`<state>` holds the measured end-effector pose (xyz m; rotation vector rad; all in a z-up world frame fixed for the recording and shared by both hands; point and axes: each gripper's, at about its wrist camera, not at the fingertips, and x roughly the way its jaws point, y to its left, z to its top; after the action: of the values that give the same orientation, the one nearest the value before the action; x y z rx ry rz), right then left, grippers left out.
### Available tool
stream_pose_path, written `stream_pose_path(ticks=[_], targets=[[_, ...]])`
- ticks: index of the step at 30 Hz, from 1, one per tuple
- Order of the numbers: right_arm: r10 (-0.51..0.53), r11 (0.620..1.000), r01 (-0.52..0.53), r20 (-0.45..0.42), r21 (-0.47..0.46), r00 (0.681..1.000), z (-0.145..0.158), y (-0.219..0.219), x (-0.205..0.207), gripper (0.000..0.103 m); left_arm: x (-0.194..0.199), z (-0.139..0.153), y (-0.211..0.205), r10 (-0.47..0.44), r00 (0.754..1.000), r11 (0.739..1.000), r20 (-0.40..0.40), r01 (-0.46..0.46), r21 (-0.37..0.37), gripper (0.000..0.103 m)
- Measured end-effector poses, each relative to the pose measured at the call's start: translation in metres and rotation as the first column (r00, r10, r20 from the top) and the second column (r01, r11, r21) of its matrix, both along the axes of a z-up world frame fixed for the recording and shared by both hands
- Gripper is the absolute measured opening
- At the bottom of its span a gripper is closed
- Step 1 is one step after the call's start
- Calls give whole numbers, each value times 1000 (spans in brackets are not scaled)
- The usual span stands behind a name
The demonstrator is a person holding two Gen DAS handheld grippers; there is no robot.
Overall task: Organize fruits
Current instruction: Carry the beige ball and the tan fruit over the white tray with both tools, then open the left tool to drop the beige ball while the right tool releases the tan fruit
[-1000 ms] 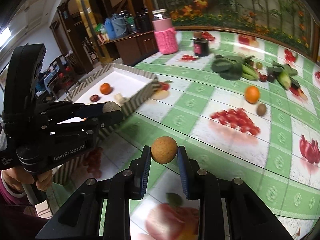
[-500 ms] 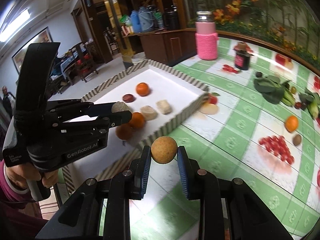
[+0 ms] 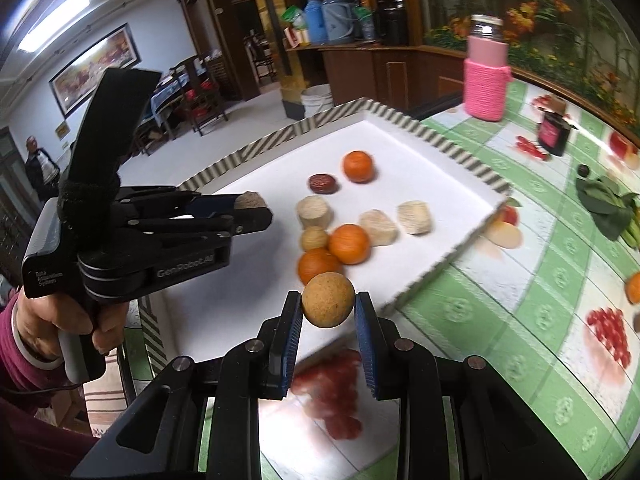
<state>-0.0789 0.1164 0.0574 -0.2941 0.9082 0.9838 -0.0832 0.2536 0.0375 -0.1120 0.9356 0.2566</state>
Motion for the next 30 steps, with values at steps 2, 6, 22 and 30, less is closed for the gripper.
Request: stream_pose_path(ticks=[2, 6, 22, 30], targets=[[24, 1000, -24, -6, -3, 1000, -3, 9, -3, 27, 1, -4, 4, 9, 1000, 1000, -10, -9, -2, 26], [65, 998, -65, -25, -3, 998, -9, 23, -8, 27, 4, -10, 7, 15, 999, 1000, -28, -14, 3, 26], [94, 993, -97, -44, -62, 995, -31, 47, -8, 27, 9, -16, 3, 20, 997, 999, -73, -18, 32, 26], [117, 989, -118, -12, -88, 993, -34, 52, -9, 28, 15, -17, 0, 29, 995, 1000, -98, -28, 14, 69]])
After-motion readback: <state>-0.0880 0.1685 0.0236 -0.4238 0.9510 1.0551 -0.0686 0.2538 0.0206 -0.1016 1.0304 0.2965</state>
